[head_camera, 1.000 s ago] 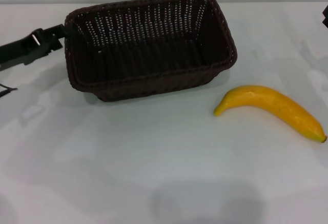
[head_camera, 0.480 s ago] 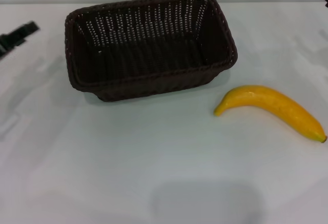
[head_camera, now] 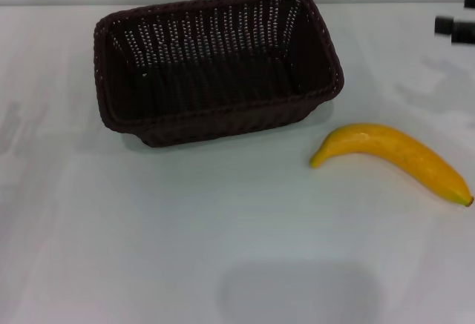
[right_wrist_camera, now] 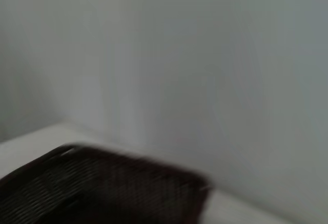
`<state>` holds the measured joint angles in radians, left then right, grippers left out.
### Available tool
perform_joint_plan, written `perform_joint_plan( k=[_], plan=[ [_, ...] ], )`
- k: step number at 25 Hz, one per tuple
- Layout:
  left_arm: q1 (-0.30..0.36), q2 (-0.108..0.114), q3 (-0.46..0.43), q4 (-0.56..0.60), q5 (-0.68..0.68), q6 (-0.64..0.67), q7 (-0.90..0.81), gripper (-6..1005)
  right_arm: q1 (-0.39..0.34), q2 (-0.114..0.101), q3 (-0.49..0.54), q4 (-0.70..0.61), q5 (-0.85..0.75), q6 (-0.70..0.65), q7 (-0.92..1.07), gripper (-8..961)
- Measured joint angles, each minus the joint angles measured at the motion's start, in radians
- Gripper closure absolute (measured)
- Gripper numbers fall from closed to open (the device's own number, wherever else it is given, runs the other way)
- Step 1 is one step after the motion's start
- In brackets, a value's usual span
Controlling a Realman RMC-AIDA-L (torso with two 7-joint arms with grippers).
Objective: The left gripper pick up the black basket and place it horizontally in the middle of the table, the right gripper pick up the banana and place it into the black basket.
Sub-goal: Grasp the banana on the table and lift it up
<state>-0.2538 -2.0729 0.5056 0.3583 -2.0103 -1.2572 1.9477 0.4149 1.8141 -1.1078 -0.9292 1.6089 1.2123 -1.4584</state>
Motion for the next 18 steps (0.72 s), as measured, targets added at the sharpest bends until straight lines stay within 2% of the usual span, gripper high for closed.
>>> perform_joint_plan(
  k=[3, 5, 7, 8, 9, 12, 15, 18],
  plan=[
    [0.005, -0.004, 0.000, -0.040, -0.034, 0.003, 0.108, 296, 0.009, 0.014, 0.044, -0.114, -0.160, 0.143, 0.110, 85],
    [0.003, -0.004, 0.000, -0.073, -0.052, 0.001, 0.169, 295, 0.013, 0.037, 0.052, -0.202, -0.273, 0.209, 0.188, 85],
    [0.000, -0.004, 0.000, -0.088, -0.058, 0.002, 0.206, 285, 0.015, 0.077, 0.054, -0.311, -0.407, 0.266, 0.271, 85],
    [-0.001, -0.005, 0.000, -0.091, -0.060, 0.005, 0.218, 276, 0.015, 0.104, 0.056, -0.370, -0.472, 0.281, 0.312, 85],
    [-0.001, -0.005, 0.001, -0.094, -0.060, 0.005, 0.226, 267, 0.016, 0.141, 0.056, -0.443, -0.566, 0.295, 0.361, 85],
    [-0.006, -0.005, 0.001, -0.111, -0.061, 0.008, 0.238, 240, 0.015, 0.196, 0.024, -0.539, -0.719, 0.304, 0.432, 85],
    [-0.013, -0.006, 0.001, -0.118, -0.066, 0.008, 0.245, 213, 0.024, 0.195, -0.075, -0.552, -0.774, 0.289, 0.521, 85],
    [-0.017, -0.007, 0.001, -0.138, -0.102, 0.009, 0.246, 185, 0.046, 0.198, -0.129, -0.529, -0.814, 0.264, 0.564, 85]
  ],
)
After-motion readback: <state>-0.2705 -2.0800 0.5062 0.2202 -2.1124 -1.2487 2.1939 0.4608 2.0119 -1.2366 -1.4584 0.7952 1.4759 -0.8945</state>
